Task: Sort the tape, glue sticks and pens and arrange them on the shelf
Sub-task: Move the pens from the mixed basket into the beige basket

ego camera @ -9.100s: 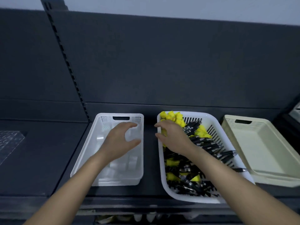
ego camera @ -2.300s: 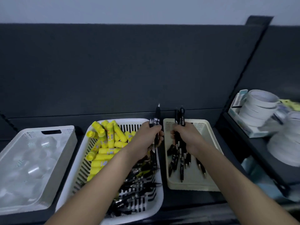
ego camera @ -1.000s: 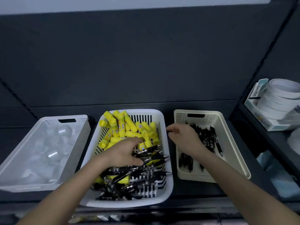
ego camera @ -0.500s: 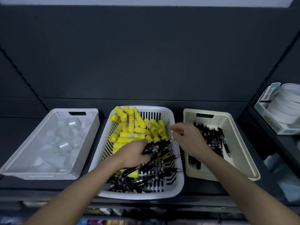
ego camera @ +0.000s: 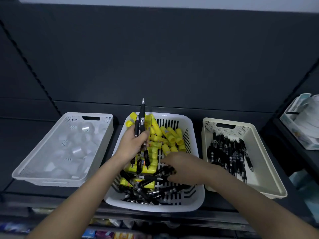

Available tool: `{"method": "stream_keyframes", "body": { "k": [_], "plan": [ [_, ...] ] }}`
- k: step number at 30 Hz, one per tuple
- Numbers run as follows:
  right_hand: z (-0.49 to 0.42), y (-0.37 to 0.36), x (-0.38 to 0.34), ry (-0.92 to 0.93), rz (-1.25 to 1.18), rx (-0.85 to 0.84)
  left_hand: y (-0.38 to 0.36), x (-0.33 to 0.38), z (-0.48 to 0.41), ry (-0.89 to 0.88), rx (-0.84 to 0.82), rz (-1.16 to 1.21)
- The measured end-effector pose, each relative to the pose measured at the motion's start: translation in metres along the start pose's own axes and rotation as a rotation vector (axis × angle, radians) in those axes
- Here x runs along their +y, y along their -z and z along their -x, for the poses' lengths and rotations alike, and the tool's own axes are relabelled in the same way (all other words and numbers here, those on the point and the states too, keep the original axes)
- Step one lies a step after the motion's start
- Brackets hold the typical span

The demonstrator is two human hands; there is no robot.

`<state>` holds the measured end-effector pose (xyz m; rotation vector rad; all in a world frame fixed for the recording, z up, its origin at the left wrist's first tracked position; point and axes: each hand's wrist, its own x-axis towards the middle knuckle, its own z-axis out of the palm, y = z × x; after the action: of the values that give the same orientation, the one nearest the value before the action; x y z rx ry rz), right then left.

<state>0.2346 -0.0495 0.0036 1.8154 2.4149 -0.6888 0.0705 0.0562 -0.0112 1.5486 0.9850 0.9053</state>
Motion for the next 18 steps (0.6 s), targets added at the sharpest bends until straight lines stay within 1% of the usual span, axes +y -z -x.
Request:
{"method": "stream_keyframes", "body": {
  "k": [1, 3, 6, 9, 12, 15, 18],
  "plan": [
    [-0.005, -0.003, -0.003, -0.002, 0.071, -0.061, 0.0, -0.001, 0.001, 0.005, 0.006, 0.029],
    [-0.014, -0.008, -0.006, -0.018, 0.178, -0.147, 0.002, -0.002, 0.002, 0.004, 0.068, 0.059],
    [-0.024, -0.013, -0.009, -0.014, 0.316, -0.196, 0.007, -0.004, 0.002, -0.032, 0.164, 0.035],
    [-0.031, -0.019, -0.009, 0.002, 0.439, -0.145, 0.012, -0.006, 0.003, -0.042, 0.167, 0.043],
    [-0.036, -0.023, -0.007, 0.031, 0.542, -0.068, 0.014, -0.007, 0.004, -0.037, 0.24, 0.106],
    [-0.039, -0.025, -0.004, 0.057, 0.552, -0.053, 0.016, -0.003, 0.001, -0.076, 0.298, 0.147],
    [-0.039, -0.021, -0.001, 0.102, 0.552, -0.011, 0.016, 0.002, -0.003, -0.074, 0.296, 0.159]
  ]
}}
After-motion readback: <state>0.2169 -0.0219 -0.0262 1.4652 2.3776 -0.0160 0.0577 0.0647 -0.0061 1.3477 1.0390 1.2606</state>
